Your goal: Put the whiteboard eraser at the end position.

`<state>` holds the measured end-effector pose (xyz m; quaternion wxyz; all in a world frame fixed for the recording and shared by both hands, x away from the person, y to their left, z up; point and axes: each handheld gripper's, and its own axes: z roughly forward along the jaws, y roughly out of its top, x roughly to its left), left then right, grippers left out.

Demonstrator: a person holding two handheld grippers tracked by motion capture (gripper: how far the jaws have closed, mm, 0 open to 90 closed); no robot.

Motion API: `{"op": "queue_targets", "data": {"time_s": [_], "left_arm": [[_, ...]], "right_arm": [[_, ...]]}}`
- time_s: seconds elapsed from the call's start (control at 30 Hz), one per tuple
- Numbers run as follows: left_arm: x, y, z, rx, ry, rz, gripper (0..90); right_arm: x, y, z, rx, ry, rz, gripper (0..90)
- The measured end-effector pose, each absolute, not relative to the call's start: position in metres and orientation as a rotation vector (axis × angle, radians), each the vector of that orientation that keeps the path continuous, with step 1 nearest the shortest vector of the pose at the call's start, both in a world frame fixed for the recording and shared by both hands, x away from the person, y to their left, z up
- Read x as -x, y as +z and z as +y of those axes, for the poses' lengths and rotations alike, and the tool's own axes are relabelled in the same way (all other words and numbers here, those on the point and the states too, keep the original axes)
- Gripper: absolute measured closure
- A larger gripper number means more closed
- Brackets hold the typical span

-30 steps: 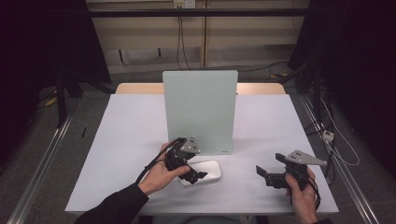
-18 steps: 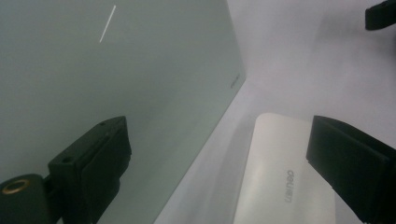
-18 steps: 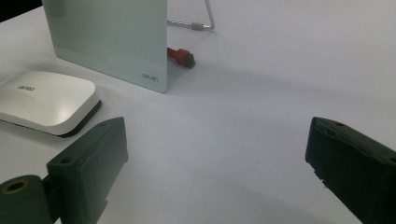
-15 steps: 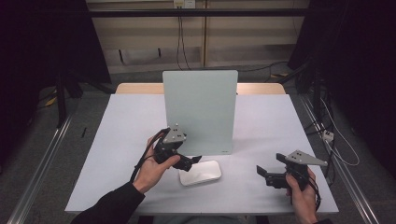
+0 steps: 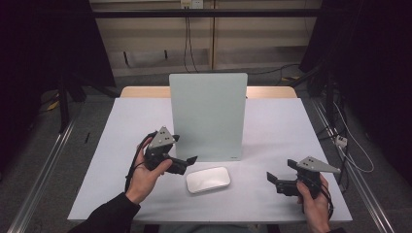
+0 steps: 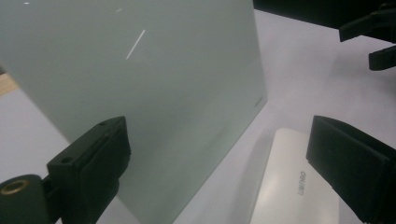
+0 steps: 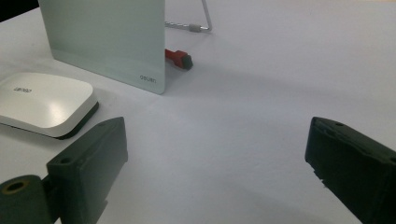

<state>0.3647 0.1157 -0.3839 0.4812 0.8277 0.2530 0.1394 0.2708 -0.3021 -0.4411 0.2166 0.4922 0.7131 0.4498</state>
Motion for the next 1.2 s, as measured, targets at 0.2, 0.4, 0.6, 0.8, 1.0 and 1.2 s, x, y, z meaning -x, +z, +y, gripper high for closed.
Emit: {"op": "queue_targets", "data": {"time_s": [0.2, 0.4, 0.6, 0.8, 1.0, 1.2], "left_arm": [[-0.362, -0.386, 0.132, -2.005, 0.362, 0.673, 5.9], [-0.358, -0.387, 0.144, -2.005, 0.366, 0.704, 6.1], [-0.35, -0.389, 0.157, -1.999, 0.407, 0.737, 6.2], [-0.346, -0.391, 0.169, -1.968, 0.417, 0.754, 5.4], [-0.343, -0.401, 0.177, -1.962, 0.387, 0.824, 5.1], [-0.34, -0.41, 0.18, -1.977, 0.378, 0.833, 5.1]], "right_arm": [[-0.271, -0.441, -0.301, -1.362, 1.238, 1.973, 5.6], [-0.271, -0.441, -0.301, -1.361, 1.233, 1.97, 5.6], [-0.27, -0.441, -0.301, -1.362, 1.231, 1.97, 5.7], [-0.27, -0.441, -0.301, -1.363, 1.231, 1.97, 5.7], [-0.271, -0.442, -0.301, -1.368, 1.232, 1.97, 5.7], [-0.271, -0.442, -0.301, -1.37, 1.229, 1.972, 5.7]]}}
